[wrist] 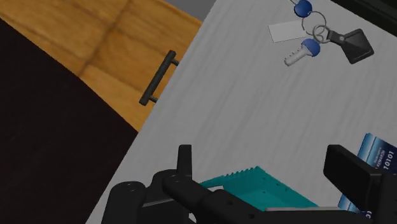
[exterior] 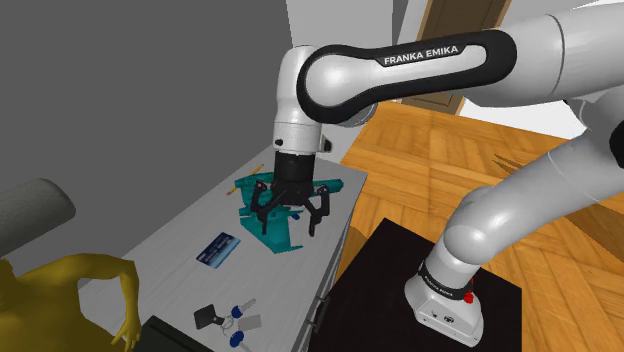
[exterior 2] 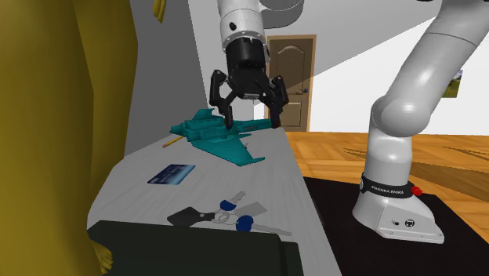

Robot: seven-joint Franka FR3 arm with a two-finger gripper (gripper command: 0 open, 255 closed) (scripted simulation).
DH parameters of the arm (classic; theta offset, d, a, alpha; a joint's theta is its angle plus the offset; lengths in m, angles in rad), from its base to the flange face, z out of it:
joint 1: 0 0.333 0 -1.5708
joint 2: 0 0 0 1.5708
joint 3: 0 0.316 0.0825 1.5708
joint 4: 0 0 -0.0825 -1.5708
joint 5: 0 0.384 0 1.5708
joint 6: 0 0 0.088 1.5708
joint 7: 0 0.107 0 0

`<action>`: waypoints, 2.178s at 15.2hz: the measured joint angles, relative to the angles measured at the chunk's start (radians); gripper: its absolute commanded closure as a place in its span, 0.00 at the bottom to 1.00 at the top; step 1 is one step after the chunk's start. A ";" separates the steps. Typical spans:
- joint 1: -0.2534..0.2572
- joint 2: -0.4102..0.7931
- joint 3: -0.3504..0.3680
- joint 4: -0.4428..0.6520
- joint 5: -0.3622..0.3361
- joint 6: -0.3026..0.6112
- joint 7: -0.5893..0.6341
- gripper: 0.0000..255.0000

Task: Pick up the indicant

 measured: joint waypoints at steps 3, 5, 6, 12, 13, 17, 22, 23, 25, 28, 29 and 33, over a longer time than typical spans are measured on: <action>-0.027 0.100 0.055 0.048 0.023 0.093 0.112 0.00; -0.038 0.160 0.092 0.083 0.033 0.153 0.197 0.00; -0.046 0.207 0.114 0.111 0.026 0.190 0.243 0.00; -0.055 0.425 0.181 0.222 -0.030 0.386 0.486 0.00; -0.053 0.448 0.183 0.229 -0.040 0.406 0.501 0.00; -0.044 0.488 0.187 0.211 -0.047 0.464 0.499 0.00; -0.037 0.518 0.189 0.191 -0.052 0.507 0.486 1.00; -0.037 0.519 0.189 0.190 -0.052 0.508 0.485 1.00; -0.037 0.519 0.189 0.190 -0.052 0.509 0.485 1.00; -0.037 0.520 0.189 0.190 -0.052 0.510 0.485 1.00; -0.037 0.520 0.189 0.190 -0.052 0.510 0.485 1.00; -0.039 0.512 0.188 0.201 -0.054 0.493 0.492 1.00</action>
